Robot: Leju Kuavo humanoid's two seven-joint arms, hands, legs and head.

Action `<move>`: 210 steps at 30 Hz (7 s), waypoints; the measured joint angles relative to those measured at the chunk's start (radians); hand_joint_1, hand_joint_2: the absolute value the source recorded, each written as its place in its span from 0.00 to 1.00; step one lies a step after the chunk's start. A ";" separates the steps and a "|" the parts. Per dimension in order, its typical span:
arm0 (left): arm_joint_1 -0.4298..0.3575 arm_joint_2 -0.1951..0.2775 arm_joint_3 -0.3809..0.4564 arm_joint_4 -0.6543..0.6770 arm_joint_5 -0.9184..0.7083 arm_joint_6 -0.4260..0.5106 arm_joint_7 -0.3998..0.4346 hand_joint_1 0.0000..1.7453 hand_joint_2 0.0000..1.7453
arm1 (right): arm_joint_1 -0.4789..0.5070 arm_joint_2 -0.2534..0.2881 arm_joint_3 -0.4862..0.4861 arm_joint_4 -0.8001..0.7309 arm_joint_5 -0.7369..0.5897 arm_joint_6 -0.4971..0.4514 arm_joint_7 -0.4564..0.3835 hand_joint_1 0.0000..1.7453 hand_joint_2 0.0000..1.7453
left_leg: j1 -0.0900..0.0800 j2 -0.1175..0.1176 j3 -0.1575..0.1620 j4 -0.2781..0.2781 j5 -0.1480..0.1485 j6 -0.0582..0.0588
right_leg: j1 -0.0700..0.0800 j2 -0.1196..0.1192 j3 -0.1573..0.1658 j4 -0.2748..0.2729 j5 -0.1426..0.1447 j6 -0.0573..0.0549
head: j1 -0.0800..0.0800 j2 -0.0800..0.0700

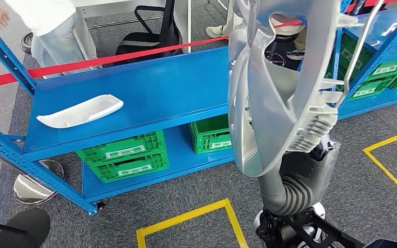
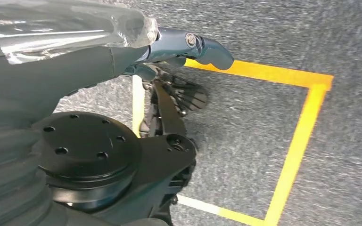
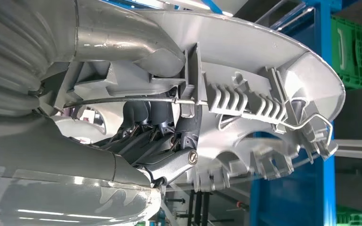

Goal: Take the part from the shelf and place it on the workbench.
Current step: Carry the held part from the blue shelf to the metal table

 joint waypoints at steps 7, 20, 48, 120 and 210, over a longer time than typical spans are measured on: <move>0.000 -0.001 -0.006 0.000 -0.014 -0.001 0.000 0.00 1.00 | 0.015 -0.013 0.000 -0.016 0.002 -0.004 0.001 1.00 1.00 | -0.009 0.000 -0.058 0.020 0.045 -0.012 | 0.008 0.003 0.201 -0.199 0.051 -0.026 | -0.001 0.000; 0.002 0.003 -0.017 0.000 -0.025 0.001 0.004 0.00 1.00 | 0.019 -0.014 -0.001 -0.023 0.000 0.008 0.000 1.00 1.00 | 0.001 0.000 -0.047 0.193 -0.062 -0.060 | 0.006 -0.004 0.094 -0.227 0.151 -0.047 | -0.008 0.000; 0.003 0.005 -0.024 0.000 -0.054 0.002 0.016 0.00 1.00 | 0.052 -0.007 -0.006 -0.058 0.015 -0.041 0.000 1.00 1.00 | -0.003 0.001 -0.144 0.307 -0.127 -0.061 | 0.006 -0.002 0.126 -0.228 0.125 -0.052 | -0.010 0.000; -0.002 0.005 -0.032 -0.001 -0.056 0.009 -0.031 0.00 1.00 | 0.048 0.012 -0.008 -0.078 0.039 -0.057 0.000 1.00 1.00 | -0.010 0.002 0.049 -0.031 -0.030 -0.001 | 0.005 0.000 0.055 -0.165 0.106 0.000 | -0.008 0.000; -0.005 -0.001 -0.031 0.000 -0.066 0.041 -0.084 0.00 1.00 | -0.026 -0.040 0.060 -0.038 0.074 -0.229 0.001 1.00 1.00 | -0.001 -0.102 -0.088 0.070 -0.006 -0.046 | -0.011 0.051 0.143 -0.203 0.073 -0.031 | -0.025 0.000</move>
